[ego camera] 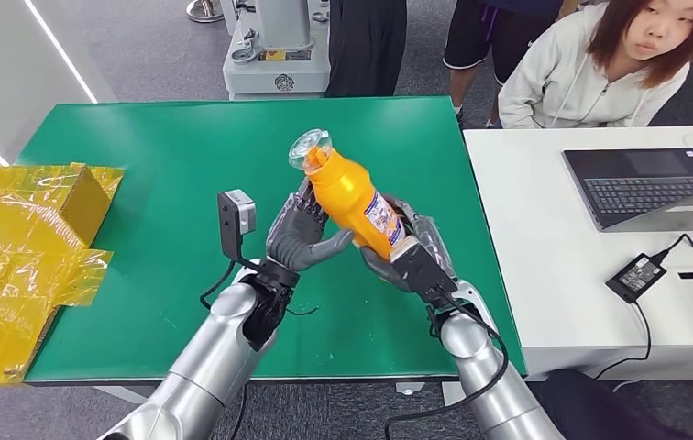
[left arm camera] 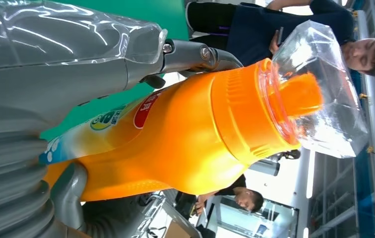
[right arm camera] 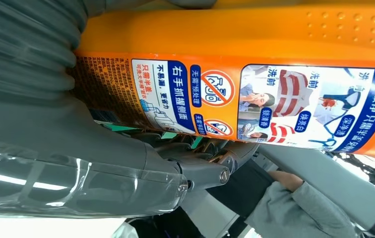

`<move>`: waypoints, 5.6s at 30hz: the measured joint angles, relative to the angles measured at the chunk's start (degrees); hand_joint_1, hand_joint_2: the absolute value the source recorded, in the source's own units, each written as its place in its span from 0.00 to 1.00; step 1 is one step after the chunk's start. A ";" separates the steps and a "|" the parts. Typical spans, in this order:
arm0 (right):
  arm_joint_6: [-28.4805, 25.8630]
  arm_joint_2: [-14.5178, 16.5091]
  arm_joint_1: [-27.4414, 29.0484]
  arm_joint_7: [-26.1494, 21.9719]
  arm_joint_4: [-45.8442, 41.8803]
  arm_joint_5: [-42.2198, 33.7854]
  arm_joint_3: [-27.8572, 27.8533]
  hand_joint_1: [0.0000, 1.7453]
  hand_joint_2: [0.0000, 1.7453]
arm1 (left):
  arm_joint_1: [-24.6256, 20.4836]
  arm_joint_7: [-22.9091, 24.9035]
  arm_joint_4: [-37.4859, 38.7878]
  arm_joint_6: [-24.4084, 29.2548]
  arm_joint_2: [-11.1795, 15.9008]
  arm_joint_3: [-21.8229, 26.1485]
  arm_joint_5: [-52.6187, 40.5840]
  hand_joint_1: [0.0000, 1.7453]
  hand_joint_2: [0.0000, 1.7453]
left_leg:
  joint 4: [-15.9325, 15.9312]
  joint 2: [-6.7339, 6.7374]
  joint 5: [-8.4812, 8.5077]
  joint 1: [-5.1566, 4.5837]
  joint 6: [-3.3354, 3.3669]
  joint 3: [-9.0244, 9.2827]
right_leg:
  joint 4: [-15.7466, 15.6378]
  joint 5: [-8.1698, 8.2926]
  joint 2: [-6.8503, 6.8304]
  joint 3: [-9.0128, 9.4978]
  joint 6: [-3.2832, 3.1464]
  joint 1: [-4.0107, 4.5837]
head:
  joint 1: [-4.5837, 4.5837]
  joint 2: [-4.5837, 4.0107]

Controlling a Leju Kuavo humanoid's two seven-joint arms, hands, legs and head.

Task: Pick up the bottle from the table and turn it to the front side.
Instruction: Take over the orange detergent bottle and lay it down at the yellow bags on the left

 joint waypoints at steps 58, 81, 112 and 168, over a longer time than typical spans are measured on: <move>1.43 0.02 -1.37 0.19 2.30 1.55 2.60 1.00 1.00 | -3.00 -2.23 5.32 4.05 1.57 2.66 3.02 0.00 1.00 | -0.01 -0.01 0.00 0.00 0.00 -0.02 | 0.01 0.00 -0.01 0.00 0.00 0.00 | -0.01 0.00; 1.43 0.02 -1.35 0.19 2.52 1.55 2.58 1.00 1.00 | -3.10 -2.33 5.00 4.20 1.80 2.78 3.04 0.00 1.00 | 0.00 -0.01 0.00 0.00 0.00 -0.01 | 0.01 0.00 -0.01 0.01 0.00 0.00 | -0.01 0.00; -2.50 -0.05 -0.91 -0.87 2.99 1.18 -1.70 1.00 1.00 | -3.33 -0.08 5.31 -3.30 -0.72 2.80 5.45 0.81 1.00 | 0.03 0.03 -0.01 -0.01 0.01 -0.04 | -0.01 0.01 0.02 -0.01 0.02 -0.01 | -0.01 0.00; 0.27 1.81 -3.23 -1.58 5.14 1.35 -4.11 1.00 1.00 | -2.62 -0.46 5.34 -0.67 -0.79 2.80 4.11 0.00 1.00 | 0.02 -0.02 0.00 0.00 0.01 -0.05 | 0.01 0.01 -0.03 -0.01 0.01 0.00 | -0.01 0.01</move>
